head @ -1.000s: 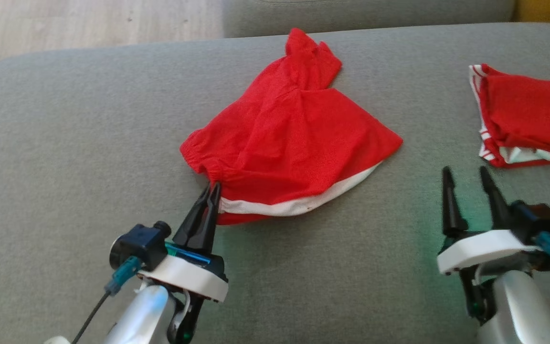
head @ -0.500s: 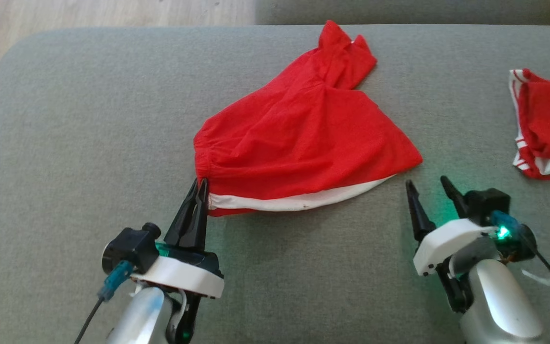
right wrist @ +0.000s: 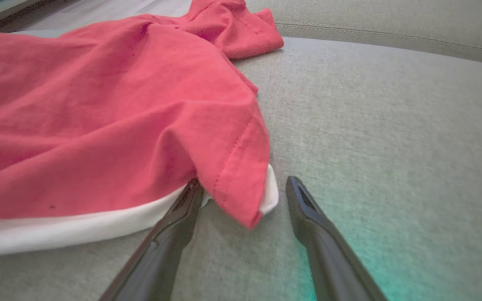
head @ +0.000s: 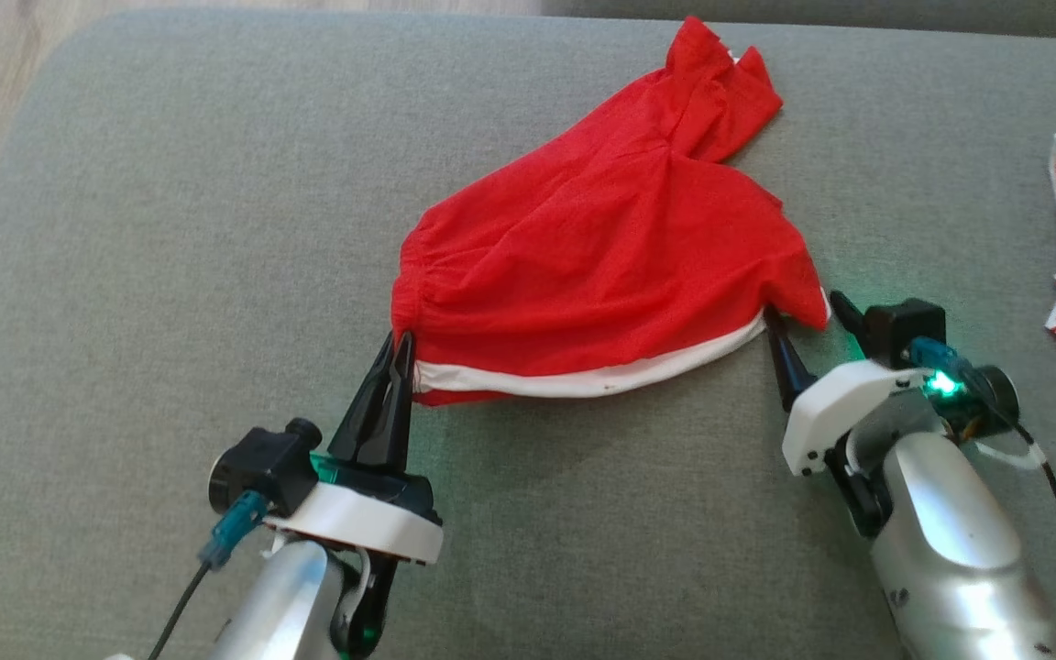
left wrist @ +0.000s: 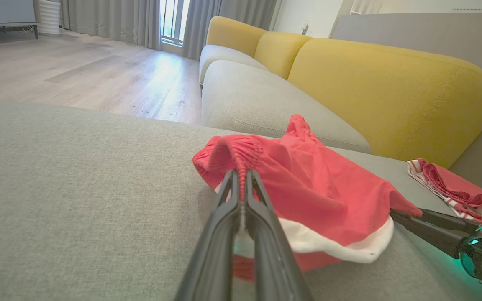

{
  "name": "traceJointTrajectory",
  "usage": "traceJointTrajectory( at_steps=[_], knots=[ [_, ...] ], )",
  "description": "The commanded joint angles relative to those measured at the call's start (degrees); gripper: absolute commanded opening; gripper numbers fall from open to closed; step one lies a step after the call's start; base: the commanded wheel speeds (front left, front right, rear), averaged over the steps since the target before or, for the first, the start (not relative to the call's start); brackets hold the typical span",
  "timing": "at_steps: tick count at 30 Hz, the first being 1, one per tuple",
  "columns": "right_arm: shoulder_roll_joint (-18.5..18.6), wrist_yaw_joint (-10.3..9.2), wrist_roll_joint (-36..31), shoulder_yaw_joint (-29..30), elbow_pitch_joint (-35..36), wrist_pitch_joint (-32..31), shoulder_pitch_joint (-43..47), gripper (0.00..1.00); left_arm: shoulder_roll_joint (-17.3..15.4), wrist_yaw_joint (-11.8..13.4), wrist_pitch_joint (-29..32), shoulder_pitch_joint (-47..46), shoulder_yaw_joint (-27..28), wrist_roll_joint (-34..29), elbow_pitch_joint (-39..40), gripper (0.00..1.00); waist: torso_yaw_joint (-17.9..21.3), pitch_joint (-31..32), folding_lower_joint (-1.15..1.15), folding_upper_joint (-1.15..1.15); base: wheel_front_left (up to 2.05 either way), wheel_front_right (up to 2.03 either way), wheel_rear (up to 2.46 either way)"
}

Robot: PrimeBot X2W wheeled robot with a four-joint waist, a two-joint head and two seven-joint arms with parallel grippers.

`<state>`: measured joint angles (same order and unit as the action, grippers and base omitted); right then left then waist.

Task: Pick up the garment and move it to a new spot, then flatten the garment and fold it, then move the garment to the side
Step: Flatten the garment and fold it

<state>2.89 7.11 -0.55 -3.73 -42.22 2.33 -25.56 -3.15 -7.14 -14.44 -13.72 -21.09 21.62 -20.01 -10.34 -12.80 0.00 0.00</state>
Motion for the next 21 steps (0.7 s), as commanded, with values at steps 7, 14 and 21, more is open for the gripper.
traceJointTrajectory(
  at_steps=[7,14,21],
  knots=[
    [-0.02,0.37,-0.18,-3.41,-1.98,2.31,-4.34,1.00,0.01,-0.31,-0.55,-2.36,1.72,-0.48,1.42,0.00,-0.64,-0.75,0.00,0.00,0.00,0.00,0.00],
    [-0.02,0.37,-1.08,-5.03,-4.14,4.43,-4.64,1.00,0.10,-0.34,-0.55,-1.96,1.65,-0.36,0.44,0.00,-0.19,0.46,0.00,0.00,0.00,0.00,0.00],
    [-0.02,0.37,-0.80,-5.63,-4.43,4.74,-3.73,1.00,0.12,-0.34,-0.55,-1.57,2.27,-0.61,0.12,0.00,0.75,1.57,0.00,0.00,0.00,0.00,0.00]
  ],
)
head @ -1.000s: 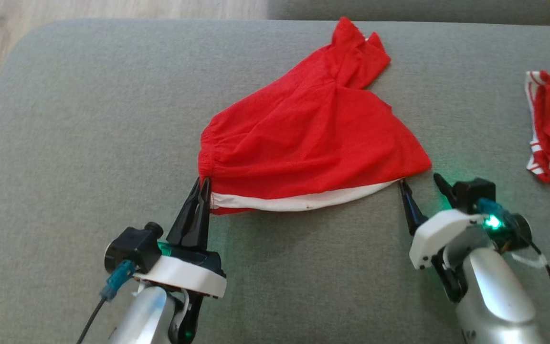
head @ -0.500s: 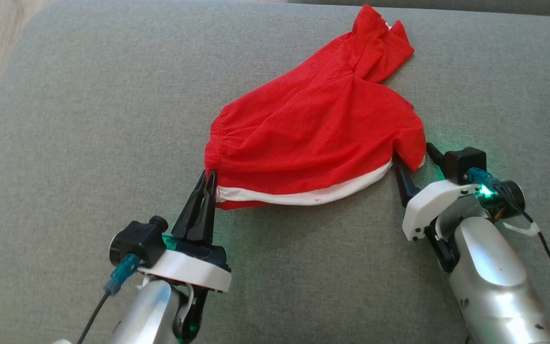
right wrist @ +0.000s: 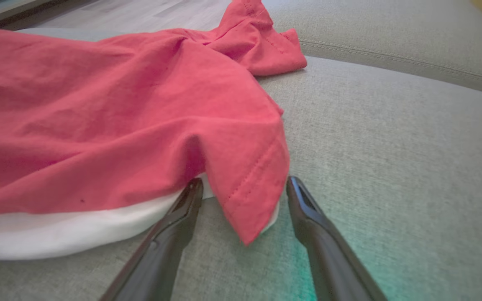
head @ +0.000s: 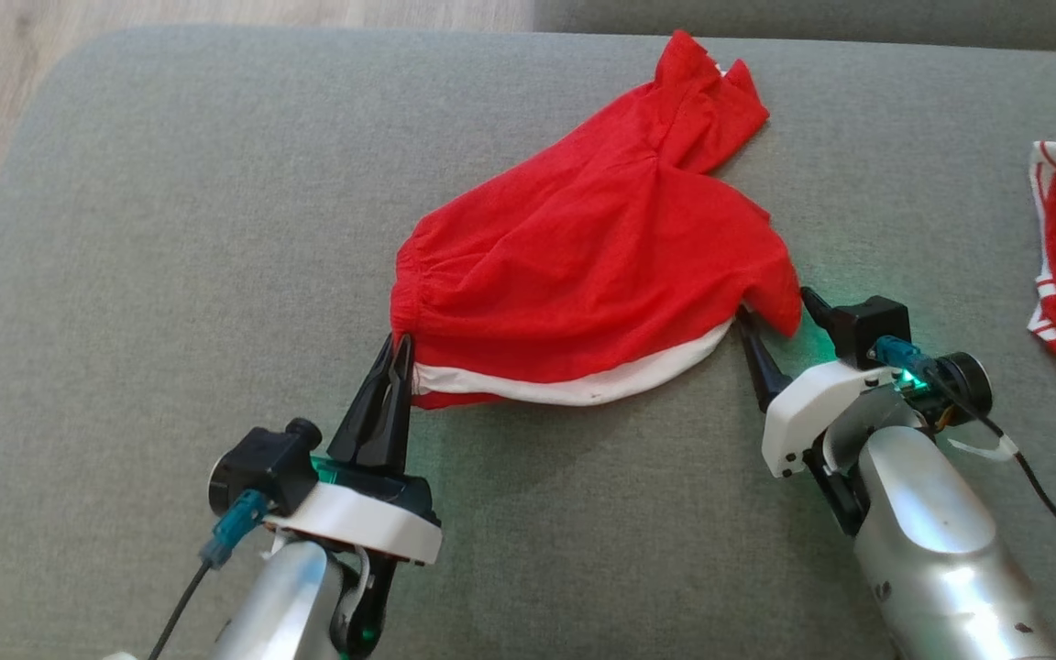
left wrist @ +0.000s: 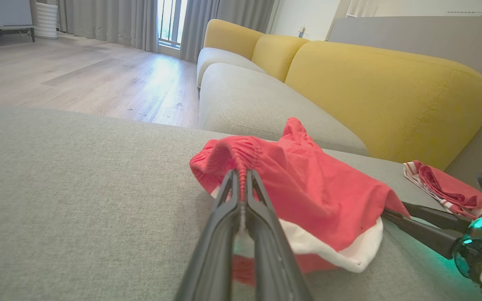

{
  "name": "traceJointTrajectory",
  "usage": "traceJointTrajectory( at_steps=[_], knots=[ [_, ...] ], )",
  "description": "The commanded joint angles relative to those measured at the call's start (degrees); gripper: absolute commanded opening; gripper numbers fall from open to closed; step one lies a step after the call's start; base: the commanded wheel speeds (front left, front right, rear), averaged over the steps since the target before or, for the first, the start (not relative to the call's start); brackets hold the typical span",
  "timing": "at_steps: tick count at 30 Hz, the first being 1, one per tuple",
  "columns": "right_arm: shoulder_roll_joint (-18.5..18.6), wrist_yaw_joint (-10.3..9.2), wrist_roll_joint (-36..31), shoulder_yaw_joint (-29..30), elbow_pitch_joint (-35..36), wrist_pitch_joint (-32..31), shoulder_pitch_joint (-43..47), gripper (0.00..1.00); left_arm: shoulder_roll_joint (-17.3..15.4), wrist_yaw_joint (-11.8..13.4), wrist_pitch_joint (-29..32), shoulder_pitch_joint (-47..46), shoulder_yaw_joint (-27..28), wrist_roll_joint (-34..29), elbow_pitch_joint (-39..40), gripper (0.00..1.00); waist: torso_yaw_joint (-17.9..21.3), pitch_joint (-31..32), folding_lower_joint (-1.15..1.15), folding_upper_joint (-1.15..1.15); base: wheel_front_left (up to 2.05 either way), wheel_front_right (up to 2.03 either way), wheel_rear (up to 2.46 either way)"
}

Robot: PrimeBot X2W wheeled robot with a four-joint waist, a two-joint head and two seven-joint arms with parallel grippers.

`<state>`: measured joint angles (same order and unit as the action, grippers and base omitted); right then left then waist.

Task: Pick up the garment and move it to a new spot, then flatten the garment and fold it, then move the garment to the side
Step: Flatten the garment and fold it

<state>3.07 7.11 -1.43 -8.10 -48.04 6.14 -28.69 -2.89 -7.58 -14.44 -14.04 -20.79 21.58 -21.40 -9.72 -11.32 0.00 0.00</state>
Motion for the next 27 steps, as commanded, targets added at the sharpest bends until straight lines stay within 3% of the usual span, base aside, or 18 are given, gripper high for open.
traceJointTrajectory(
  at_steps=[1,27],
  knots=[
    [-0.19,0.37,-0.09,-1.29,1.48,0.94,-0.43,1.00,-0.14,0.10,-0.55,-1.23,2.04,-0.62,1.51,0.00,0.26,0.20,0.00,0.00,0.00,0.00,0.00],
    [0.97,0.37,0.69,-7.17,0.73,-2.66,0.25,1.00,-0.71,0.09,-0.56,-0.66,1.21,-0.52,1.45,0.00,0.98,1.24,0.00,0.00,0.00,0.00,0.00]
  ],
)
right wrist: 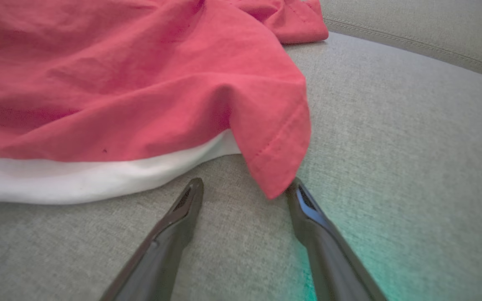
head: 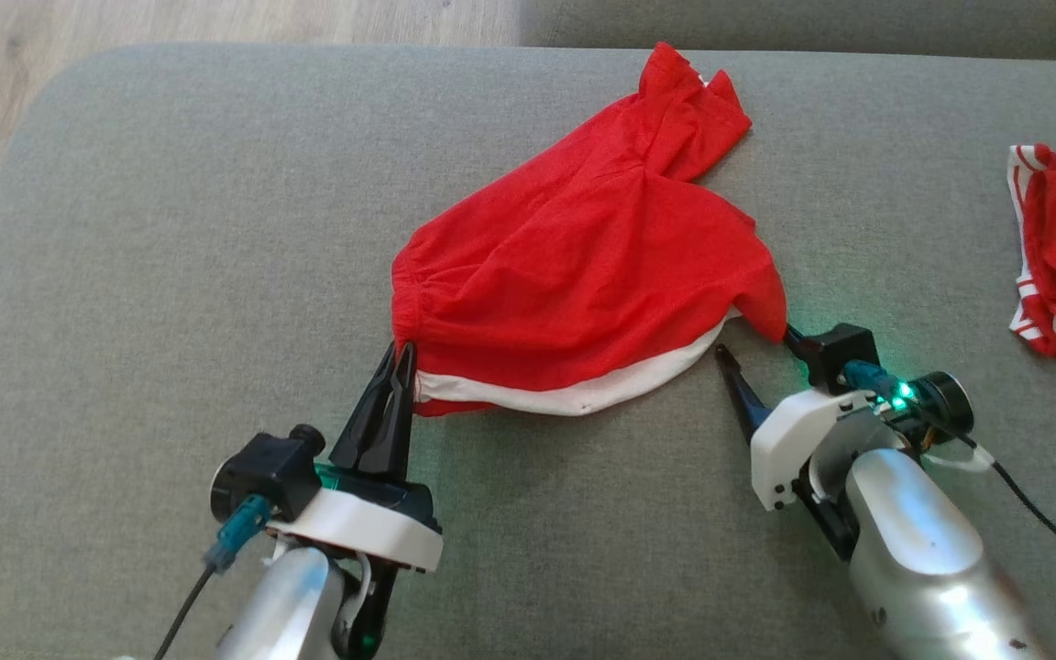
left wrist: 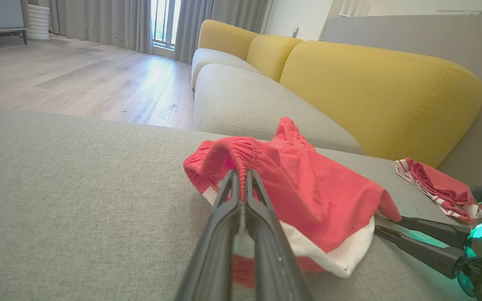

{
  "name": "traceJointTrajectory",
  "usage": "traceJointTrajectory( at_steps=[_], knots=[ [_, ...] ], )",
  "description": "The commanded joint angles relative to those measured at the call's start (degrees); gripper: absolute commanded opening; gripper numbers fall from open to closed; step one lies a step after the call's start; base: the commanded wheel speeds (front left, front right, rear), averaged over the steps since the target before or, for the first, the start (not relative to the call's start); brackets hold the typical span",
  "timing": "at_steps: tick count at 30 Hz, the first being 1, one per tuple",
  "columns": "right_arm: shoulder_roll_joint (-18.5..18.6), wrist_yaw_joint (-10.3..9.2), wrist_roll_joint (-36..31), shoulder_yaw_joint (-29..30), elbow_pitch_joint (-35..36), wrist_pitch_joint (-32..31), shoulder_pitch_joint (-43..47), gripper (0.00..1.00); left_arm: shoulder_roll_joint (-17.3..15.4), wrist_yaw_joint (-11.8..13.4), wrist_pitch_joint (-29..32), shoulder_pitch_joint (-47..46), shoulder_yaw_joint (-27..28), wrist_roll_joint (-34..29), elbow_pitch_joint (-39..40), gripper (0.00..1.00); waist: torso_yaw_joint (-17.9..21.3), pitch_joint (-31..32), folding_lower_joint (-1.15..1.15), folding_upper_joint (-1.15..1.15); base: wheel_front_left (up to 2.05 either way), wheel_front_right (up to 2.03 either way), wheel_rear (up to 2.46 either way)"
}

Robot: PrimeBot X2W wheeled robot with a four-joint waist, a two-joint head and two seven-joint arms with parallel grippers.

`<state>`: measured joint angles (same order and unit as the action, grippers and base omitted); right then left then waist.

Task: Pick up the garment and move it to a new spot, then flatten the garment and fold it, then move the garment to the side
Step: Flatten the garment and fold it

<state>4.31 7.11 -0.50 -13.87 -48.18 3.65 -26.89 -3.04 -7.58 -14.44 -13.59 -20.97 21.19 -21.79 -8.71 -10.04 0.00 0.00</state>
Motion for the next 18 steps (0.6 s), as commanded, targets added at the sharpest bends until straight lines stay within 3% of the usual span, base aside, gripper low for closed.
traceJointTrajectory(
  at_steps=[1,8,9,10,18],
  knots=[
    [-0.17,0.37,-0.27,-1.67,0.66,-0.18,-1.79,1.00,-0.59,0.09,-0.56,-1.21,1.32,-0.10,1.80,0.00,-0.08,-0.14,0.00,0.00,0.00,0.00,0.00],
    [0.40,0.37,0.18,-2.49,-0.82,0.19,-3.05,1.00,-0.66,0.09,-0.56,-1.58,0.82,0.23,1.25,0.00,-0.50,-0.21,0.00,0.00,0.00,0.00,0.00],
    [0.40,0.37,0.33,-2.61,-0.94,0.37,-3.17,0.42,-0.70,0.09,-0.56,-1.57,0.83,0.26,1.18,0.00,-0.52,-0.17,0.00,0.00,0.00,0.00,0.00],
    [0.42,0.37,0.49,-2.69,-0.99,0.66,-3.29,0.00,-0.75,0.09,-0.56,-1.55,0.86,0.30,1.11,0.00,-0.54,-0.10,0.00,0.00,0.00,0.00,0.00],
    [1.58,0.37,1.97,-3.23,-0.93,1.59,-3.42,0.00,-1.40,0.09,-0.56,-1.25,1.64,-0.01,0.72,0.00,-0.02,1.15,0.00,0.00,0.00,0.00,0.00]
  ],
)
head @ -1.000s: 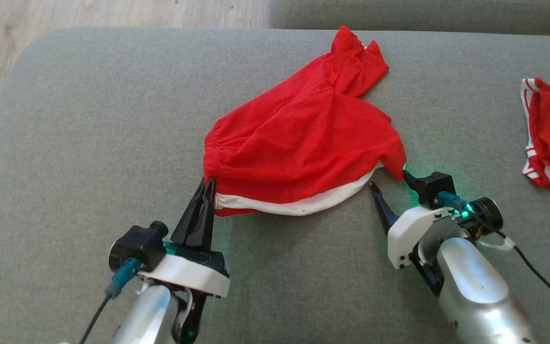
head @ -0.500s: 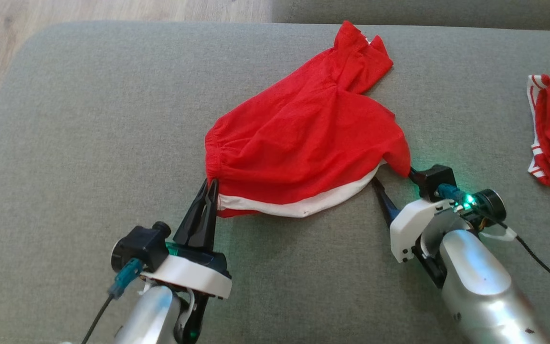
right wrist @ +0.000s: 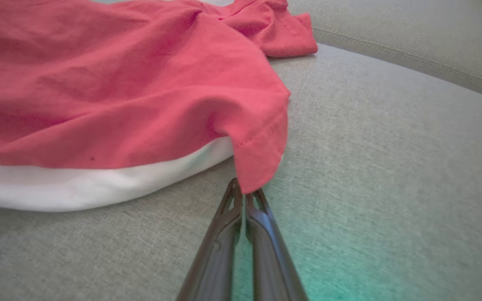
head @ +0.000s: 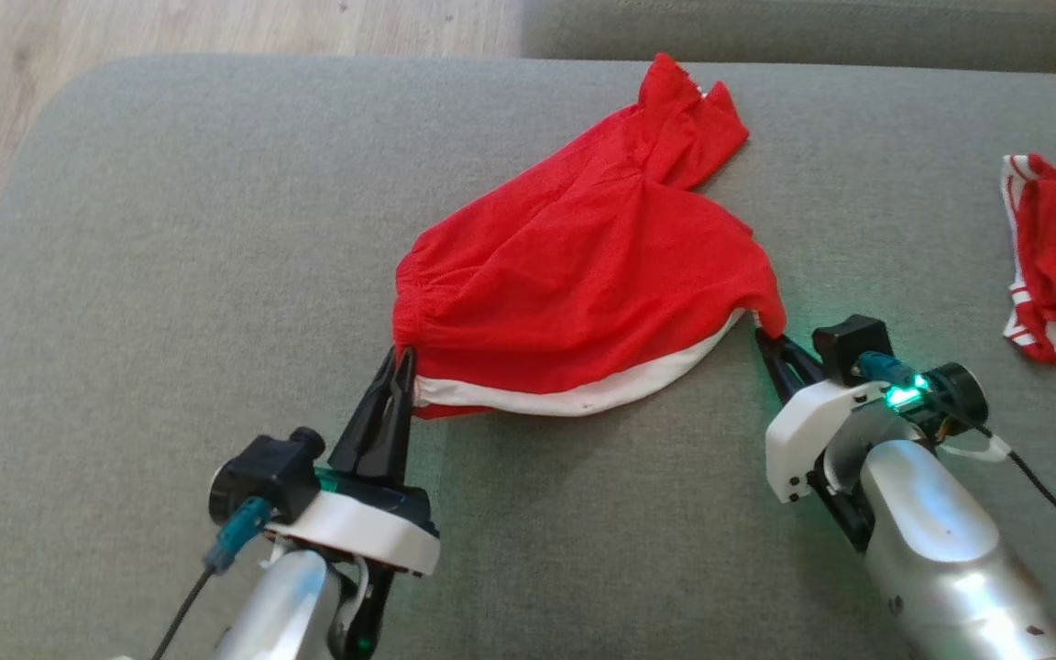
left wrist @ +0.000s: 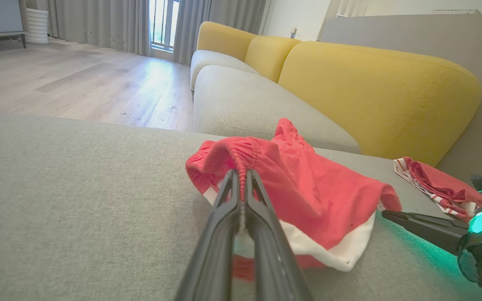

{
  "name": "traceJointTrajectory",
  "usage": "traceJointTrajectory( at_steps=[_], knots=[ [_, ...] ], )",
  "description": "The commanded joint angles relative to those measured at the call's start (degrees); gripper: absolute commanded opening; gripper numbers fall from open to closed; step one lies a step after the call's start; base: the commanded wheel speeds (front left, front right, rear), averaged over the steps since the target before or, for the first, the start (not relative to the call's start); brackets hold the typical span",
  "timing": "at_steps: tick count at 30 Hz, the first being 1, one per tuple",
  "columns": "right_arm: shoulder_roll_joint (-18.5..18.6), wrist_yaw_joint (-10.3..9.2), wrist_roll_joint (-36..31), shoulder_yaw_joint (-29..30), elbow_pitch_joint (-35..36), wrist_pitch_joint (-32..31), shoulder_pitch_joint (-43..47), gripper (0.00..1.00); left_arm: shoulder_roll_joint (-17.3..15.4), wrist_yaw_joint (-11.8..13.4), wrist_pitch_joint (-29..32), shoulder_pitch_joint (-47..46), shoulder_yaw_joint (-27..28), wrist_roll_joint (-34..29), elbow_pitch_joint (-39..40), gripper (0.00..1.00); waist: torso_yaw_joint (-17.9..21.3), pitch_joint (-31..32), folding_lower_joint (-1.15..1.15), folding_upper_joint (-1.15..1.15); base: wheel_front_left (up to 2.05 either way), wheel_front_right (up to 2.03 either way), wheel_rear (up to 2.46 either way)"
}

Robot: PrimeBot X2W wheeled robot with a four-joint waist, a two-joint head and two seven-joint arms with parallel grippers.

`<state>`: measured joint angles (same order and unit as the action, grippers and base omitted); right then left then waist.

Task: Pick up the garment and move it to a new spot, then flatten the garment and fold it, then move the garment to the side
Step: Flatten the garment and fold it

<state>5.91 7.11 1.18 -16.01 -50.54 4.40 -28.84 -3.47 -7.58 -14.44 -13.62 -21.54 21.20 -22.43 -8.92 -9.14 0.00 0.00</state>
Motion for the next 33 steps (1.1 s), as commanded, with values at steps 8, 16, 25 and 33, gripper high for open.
traceJointTrajectory(
  at_steps=[8,16,25,33],
  knots=[
    [3.11,0.37,4.63,-3.23,5.45,0.08,-0.64,0.00,-3.27,0.09,-0.56,-1.09,4.23,-1.63,2.48,0.00,2.63,3.11,0.00,0.00,0.00,0.00,0.00],
    [10.11,0.37,14.07,-8.72,18.94,-5.00,-0.38,0.00,-7.10,0.09,-0.56,-3.95,5.91,-4.33,6.02,0.00,5.37,6.90,0.00,0.00,0.00,0.00,0.00],
    [17.04,0.37,16.73,-3.55,36.96,-9.56,-4.05,0.00,-12.20,0.09,2.55,-16.57,4.25,-5.35,12.30,0.00,7.38,10.27,0.00,0.00,0.00,0.00,0.00],
    [16.26,0.37,12.67,5.35,53.17,-15.55,-4.97,0.00,-15.10,0.12,8.93,-23.99,4.48,-3.38,20.36,0.00,10.06,11.22,0.00,0.00,0.00,0.00,0.00]
  ],
)
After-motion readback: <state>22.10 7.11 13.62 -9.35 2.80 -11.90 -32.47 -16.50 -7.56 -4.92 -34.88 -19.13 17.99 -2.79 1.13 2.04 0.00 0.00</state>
